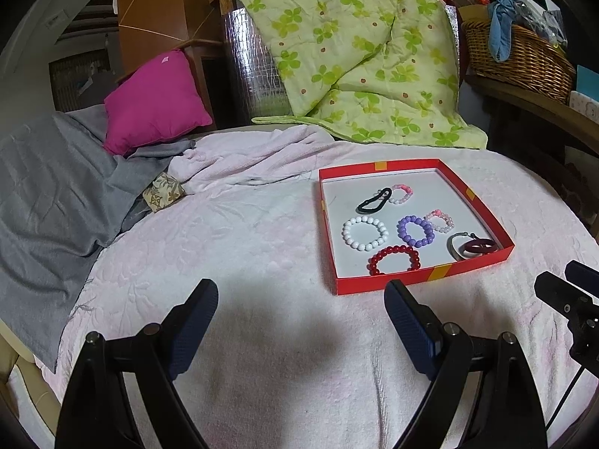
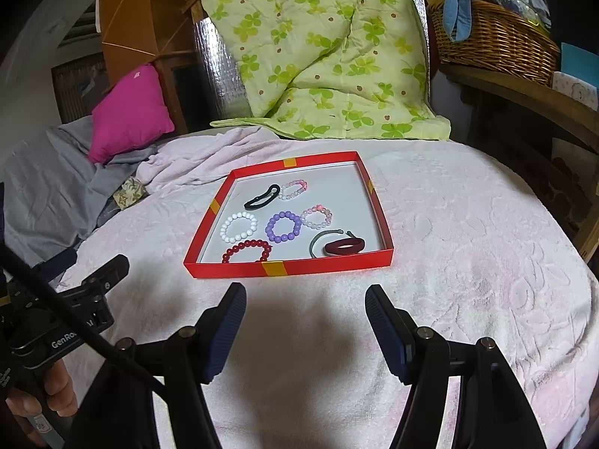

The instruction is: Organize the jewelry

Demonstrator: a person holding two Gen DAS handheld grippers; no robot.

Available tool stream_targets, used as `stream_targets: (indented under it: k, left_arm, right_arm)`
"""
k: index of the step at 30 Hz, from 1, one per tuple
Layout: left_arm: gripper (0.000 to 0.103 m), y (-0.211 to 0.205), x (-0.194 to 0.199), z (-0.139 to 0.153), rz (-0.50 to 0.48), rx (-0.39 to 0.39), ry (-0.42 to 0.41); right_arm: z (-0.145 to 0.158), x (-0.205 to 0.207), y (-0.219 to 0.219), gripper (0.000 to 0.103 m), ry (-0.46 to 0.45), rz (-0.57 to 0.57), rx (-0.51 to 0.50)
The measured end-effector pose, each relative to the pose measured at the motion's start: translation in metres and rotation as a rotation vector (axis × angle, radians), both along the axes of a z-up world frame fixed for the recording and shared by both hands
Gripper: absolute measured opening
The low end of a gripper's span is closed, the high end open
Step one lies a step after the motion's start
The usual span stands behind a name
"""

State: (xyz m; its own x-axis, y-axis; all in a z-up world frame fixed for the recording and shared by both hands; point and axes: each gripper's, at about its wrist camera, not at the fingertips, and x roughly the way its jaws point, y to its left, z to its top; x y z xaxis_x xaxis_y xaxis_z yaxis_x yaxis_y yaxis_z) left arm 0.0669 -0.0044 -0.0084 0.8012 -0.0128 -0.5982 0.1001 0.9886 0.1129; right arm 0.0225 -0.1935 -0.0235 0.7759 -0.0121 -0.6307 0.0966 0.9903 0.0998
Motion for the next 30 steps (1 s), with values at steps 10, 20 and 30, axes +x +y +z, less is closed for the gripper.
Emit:
stream_targets:
  k: [10, 20, 30]
  left_arm:
    - [0.091, -0.002, 0.0011, -0.0014, -0.007, 0.008, 0.006]
    - [0.091, -0.0019, 0.0015, -0.0023, -0.006, 0.011, 0.009]
    - [0.09, -0.0024, 0.0012, -0.0024, -0.009, 0.013, 0.011]
  right_arm:
    - [0.0003, -0.0004, -0.0012, 0.07, -0.001, -0.002, 0.003]
    - [0.0002, -0.0008, -0.0011, 0.07, -0.004, -0.001, 0.002]
    - [0.0001, -0.0007, -0.0013, 0.07, -0.003, -0.001, 0.001]
